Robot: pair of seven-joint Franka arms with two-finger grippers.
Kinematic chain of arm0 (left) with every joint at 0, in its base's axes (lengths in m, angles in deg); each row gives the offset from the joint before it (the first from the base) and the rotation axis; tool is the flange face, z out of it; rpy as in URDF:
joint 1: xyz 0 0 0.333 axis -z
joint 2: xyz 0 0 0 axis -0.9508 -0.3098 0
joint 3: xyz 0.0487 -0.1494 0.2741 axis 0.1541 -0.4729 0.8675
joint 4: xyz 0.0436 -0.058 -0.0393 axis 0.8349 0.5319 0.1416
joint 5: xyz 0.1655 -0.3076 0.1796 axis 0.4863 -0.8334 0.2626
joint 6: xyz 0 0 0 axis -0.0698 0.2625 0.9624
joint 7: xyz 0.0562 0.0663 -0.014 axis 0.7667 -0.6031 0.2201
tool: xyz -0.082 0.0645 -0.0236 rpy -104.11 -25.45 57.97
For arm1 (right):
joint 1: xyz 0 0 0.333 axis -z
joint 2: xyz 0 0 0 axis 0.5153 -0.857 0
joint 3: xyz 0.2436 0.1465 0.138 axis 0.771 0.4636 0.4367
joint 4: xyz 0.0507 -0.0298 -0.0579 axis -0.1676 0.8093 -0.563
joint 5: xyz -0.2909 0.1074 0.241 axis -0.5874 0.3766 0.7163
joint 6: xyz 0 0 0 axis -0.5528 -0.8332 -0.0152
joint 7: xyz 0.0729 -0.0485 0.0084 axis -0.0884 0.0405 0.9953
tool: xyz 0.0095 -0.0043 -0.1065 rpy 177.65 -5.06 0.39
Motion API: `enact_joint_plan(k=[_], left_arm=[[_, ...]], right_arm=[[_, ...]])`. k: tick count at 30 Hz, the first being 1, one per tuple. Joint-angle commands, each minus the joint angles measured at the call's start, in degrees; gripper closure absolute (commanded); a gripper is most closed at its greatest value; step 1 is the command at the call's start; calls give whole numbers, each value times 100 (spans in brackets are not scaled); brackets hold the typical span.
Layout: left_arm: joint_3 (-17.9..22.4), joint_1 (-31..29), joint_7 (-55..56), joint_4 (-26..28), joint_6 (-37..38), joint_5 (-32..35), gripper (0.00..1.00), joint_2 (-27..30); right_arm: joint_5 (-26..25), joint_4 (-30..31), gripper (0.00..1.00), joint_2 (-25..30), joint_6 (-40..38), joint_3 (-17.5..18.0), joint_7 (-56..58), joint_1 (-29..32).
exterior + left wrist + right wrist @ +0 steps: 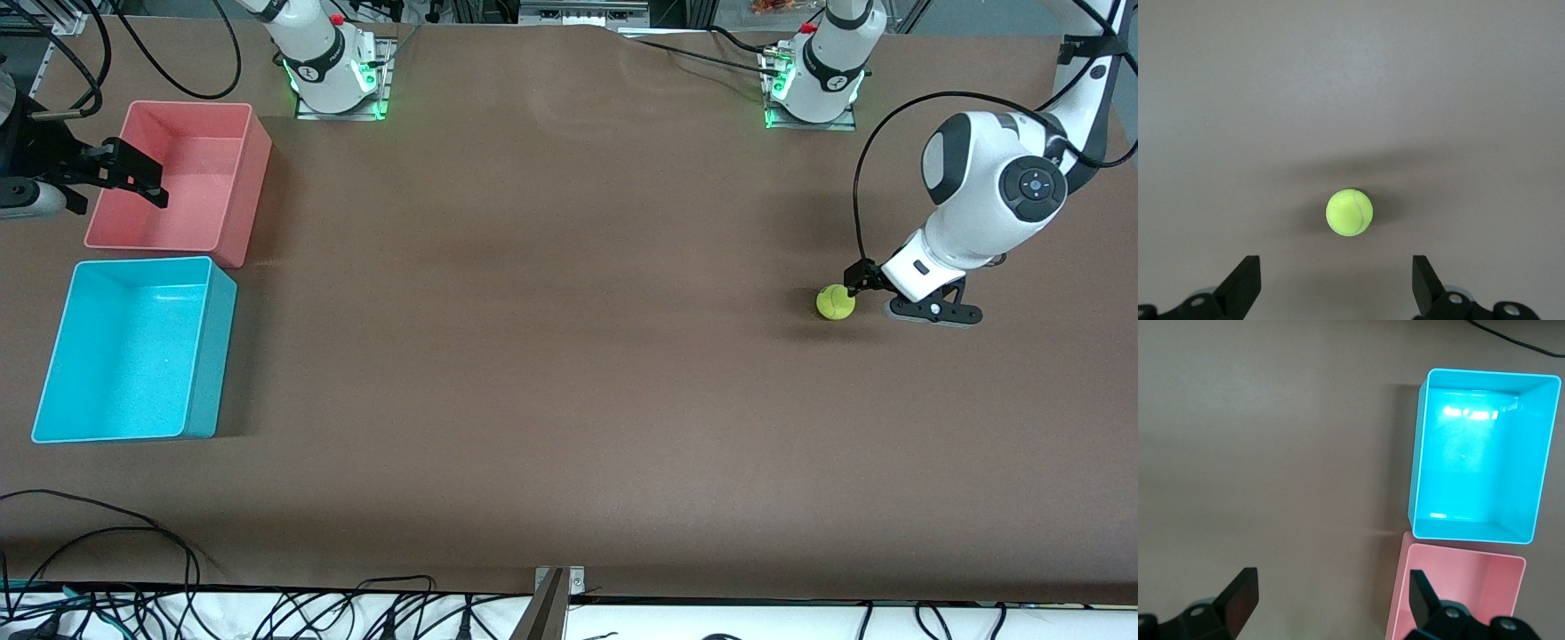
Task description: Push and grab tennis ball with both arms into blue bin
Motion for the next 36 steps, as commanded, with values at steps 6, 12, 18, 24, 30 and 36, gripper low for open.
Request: enact_joint_plan(k=[6, 12, 18, 24, 30, 36], left_arm=[[28, -142, -1810, 328, -789, -10, 11, -261], [36, -204, -3901, 328, -816, -10, 70, -313], [45, -292, -4994, 320, -939, -10, 100, -331], [124, -318, -5556, 320, -939, 253, 100, -515], [116, -353, -5645, 328, -956, 631, 100, -630], [116, -362, -5829, 328, -1123, 1070, 100, -832]], right_arm=[[69, -122, 0, -21, -117, -19, -45, -10], [78, -122, 0, -29, -117, -28, -45, -10], [78, -122, 0, -21, -117, -28, -45, -10], [78, -122, 0, -29, -117, -28, -45, -10], [87, -122, 0, -21, -117, -28, -53, -10], [87, -122, 0, -21, -117, -28, -53, -10]])
